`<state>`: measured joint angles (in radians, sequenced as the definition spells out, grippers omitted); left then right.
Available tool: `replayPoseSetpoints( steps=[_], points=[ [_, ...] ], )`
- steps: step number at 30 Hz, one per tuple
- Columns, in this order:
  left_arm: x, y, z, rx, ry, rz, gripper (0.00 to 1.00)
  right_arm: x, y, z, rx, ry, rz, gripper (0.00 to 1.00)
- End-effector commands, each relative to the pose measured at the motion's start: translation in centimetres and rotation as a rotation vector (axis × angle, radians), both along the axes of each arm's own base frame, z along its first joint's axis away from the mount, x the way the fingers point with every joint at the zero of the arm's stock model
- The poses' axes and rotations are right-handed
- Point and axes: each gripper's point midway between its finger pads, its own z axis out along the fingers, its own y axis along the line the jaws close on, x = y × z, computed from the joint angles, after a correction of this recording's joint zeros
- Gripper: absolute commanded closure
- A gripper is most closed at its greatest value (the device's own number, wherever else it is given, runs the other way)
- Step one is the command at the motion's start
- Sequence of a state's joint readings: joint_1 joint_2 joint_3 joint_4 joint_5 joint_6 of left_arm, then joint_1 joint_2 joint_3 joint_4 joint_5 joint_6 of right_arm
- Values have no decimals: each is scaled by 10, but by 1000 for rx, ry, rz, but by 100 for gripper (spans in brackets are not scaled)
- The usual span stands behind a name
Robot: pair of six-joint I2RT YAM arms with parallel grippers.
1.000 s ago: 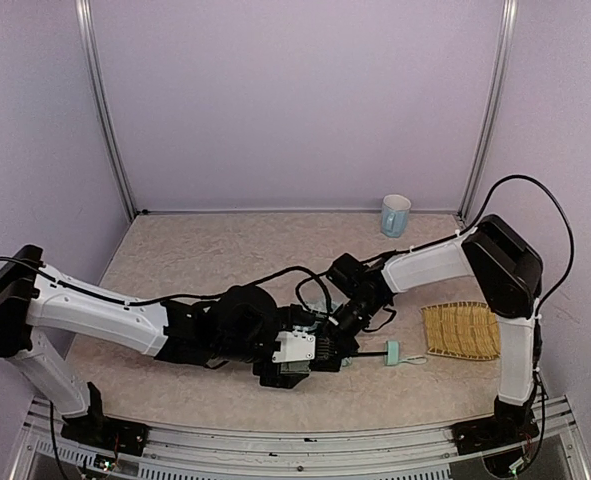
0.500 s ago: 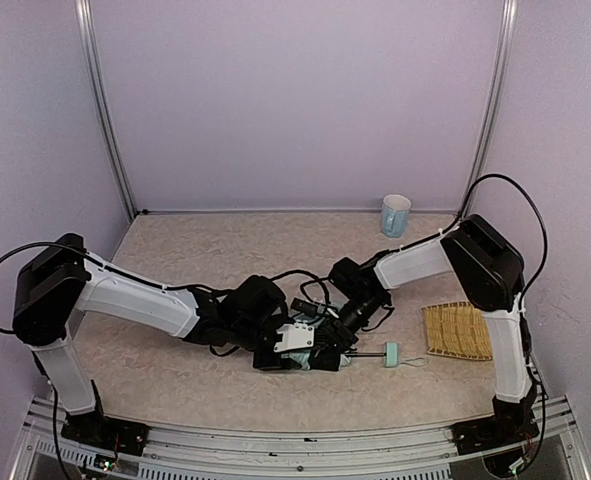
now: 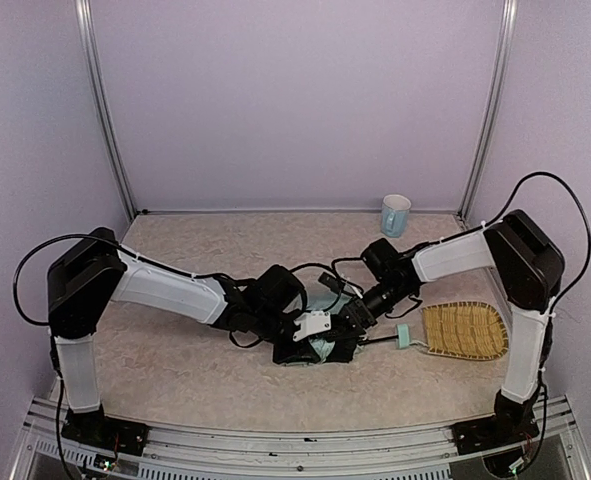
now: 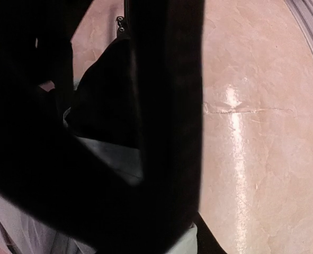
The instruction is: Put away the umbrella
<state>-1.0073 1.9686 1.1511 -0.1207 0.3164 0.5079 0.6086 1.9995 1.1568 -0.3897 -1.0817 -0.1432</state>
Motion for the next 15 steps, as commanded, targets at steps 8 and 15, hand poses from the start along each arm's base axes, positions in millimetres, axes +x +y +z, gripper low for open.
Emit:
replayPoseSetpoints(
  steps=[8, 15],
  points=[
    [-58, 72, -72, 322, 662, 124, 82, 42, -45, 69, -70, -485, -253, 15],
    [-58, 74, -68, 295, 832, 117, 82, 2, -46, 89, 25, -1075, -178, 13]
  ],
)
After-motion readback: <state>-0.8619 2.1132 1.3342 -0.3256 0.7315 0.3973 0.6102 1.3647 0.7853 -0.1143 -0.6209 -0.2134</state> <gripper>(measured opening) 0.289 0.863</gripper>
